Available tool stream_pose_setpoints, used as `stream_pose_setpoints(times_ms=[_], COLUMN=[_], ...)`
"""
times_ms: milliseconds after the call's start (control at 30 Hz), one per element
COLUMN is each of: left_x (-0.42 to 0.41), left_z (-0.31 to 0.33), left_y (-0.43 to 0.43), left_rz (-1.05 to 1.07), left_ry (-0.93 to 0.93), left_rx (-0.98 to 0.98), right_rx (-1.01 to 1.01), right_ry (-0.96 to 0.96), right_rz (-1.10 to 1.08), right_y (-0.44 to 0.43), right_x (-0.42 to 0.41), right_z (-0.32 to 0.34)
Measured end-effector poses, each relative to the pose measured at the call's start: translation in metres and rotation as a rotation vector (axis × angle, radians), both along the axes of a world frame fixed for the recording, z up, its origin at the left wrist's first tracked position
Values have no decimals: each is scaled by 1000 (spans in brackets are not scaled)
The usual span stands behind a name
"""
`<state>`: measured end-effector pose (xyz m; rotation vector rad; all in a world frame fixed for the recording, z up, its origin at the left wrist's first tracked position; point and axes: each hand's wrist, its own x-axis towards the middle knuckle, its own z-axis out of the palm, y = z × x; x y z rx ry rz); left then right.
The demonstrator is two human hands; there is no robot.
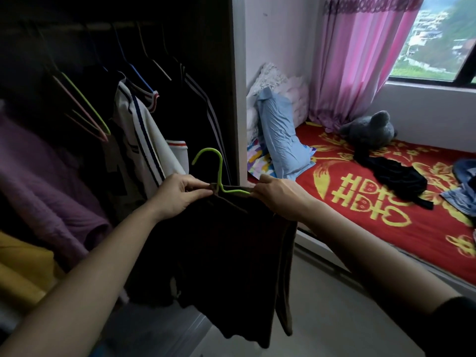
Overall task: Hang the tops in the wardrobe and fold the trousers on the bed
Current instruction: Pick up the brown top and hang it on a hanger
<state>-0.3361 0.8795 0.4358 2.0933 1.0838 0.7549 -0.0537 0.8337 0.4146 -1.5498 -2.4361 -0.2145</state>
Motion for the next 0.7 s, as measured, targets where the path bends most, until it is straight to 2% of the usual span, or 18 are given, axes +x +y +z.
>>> stream_pose_setpoints(times_ms=[100,167,333,400,467,533,567,633,700], left_x=[-8,-14,-19,-16,-9,-2,1,5,11], left_z=[-8,-11,-14,-14,-14,-7,-1,11,18], left_y=[0,2,7,5,1,-2,-3,-4,-8], left_rz=[104,166,158,159,125,122,144,157,104], left_ry=[-222,-302,-185,-202,-241,-373,-481,-628,-606], left_rx=[-80,-107,-48,-95,-140,-169,-186,-166,-90], right_rx=[-33,-35,58,63,38,14,-12,-40,-26], right_ry=[1,5,-5,116,334,468,476,353,156], right_rz=[-69,-105,-41,19,95,138,134,104,56], right_y=[-1,-2,-9,-9,-6,-2,-2,-3,-2], right_x=[21,28,22,14,0,-12,-15,-13,-6], right_z=[-10,-16,-23,-17,-9,-5,-6,-12,-20])
